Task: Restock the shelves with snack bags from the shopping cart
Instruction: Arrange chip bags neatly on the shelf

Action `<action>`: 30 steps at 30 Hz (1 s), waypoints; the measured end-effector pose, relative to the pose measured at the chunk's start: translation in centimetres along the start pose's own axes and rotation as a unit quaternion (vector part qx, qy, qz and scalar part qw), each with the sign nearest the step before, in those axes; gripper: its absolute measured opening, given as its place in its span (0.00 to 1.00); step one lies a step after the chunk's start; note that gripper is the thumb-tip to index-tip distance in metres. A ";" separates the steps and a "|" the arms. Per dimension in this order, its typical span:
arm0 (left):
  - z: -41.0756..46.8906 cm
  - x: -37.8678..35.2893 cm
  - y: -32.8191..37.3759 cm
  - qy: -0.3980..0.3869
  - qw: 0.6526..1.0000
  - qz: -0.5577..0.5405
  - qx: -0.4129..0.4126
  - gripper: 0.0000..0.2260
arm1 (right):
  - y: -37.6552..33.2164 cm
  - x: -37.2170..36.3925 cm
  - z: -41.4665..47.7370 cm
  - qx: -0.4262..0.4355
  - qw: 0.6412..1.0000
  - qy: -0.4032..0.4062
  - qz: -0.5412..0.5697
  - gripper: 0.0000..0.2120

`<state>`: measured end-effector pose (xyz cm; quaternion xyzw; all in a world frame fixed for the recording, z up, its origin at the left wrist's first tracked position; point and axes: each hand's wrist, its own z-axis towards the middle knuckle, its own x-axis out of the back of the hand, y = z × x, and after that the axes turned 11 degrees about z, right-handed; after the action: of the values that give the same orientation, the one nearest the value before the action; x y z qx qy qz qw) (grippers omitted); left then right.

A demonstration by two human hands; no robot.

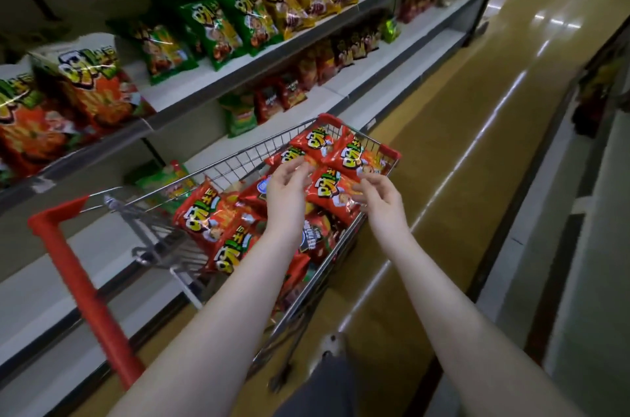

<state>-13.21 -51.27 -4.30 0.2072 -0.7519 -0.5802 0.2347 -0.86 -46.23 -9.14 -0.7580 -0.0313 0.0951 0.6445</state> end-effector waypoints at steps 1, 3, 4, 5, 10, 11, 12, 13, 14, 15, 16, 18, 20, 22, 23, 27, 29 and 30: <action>1.7 -1.2 -0.2 0.001 1.000 -0.003 0.000 0.05 | 0.0 0.5 1.9 0.000 1.000 0.001 0.001 0.06; 4.6 -3.2 -0.7 0.000 1.000 -0.006 0.004 0.09 | 0.0 1.2 4.8 0.000 1.000 0.008 -0.008 0.06; 6.5 -4.4 -0.8 0.000 1.000 -0.010 0.010 0.09 | 0.1 1.5 6.8 -0.003 1.000 0.008 -0.021 0.06; 8.0 -5.2 -1.0 0.001 1.000 -0.011 0.017 0.10 | 0.4 1.8 8.4 -0.004 1.000 0.004 -0.029 0.05; 14.4 -7.5 -2.1 0.042 0.997 -0.019 0.069 0.06 | 1.4 2.4 15.4 -0.047 0.997 -0.006 -0.055 0.06; 15.8 -7.8 -2.5 0.058 0.994 -0.020 0.087 0.05 | 2.0 2.4 16.9 -0.057 0.996 -0.012 -0.065 0.06; 16.8 -7.9 -2.8 0.070 0.992 -0.017 0.099 0.05 | 2.3 2.5 18.1 -0.065 0.995 -0.016 -0.073 0.06; 18.0 -8.0 -3.1 0.079 0.991 -0.012 0.111 0.04 | 2.9 2.4 19.6 -0.072 0.994 -0.023 -0.082 0.06; 18.8 -8.1 -3.6 0.083 0.989 -0.011 0.121 0.02 | 3.2 2.5 20.6 -0.076 0.993 -0.030 -0.090 0.06; 19.6 -8.2 -4.0 0.087 0.988 -0.008 0.131 0.02 | 3.7 2.5 21.7 -0.079 0.992 -0.033 -0.098 0.06; 20.8 -8.4 -4.4 0.096 0.985 -0.002 0.141 0.02 | 4.2 2.5 23.3 -0.085 0.990 -0.040 -0.107 0.07; 22.6 -9.0 -5.1 0.112 0.981 0.007 0.158 0.06 | 5.3 2.8 25.7 -0.089 0.988 -0.046 -0.118 0.07; 24.4 -9.8 -6.0 0.138 0.975 0.015 0.171 0.10 | 5.9 3.1 27.8 -0.094 0.985 -0.053 -0.134 0.09; 26.9 -11.2 -7.0 0.168 0.966 0.023 0.197 0.12 | 6.8 3.4 30.6 -0.101 0.982 -0.072 -0.143 0.09; 28.0 -11.9 -7.4 0.184 0.960 0.033 0.209 0.11 | 7.0 3.5 31.6 -0.102 0.981 -0.080 -0.145 0.08; 33.2 -15.5 -9.0 0.196 0.937 0.107 0.269 0.18 | 7.6 4.4 35.9 -0.121 0.973 -0.116 -0.158 0.06; 35.7 -17.1 -9.9 0.190 0.915 0.161 0.318 0.28 | 7.9 4.9 37.5 -0.142 0.967 -0.134 -0.162 0.07; 36.6 -17.7 -10.3 0.187 0.906 0.172 0.339 0.31 | 8.1 5.1 38.0 -0.153 0.964 -0.143 -0.163 0.08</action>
<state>-20.33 -15.01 -24.18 0.2461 -0.8697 -0.1916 0.3826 -3.44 -9.82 -23.34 -0.8112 -0.2599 0.0901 0.5161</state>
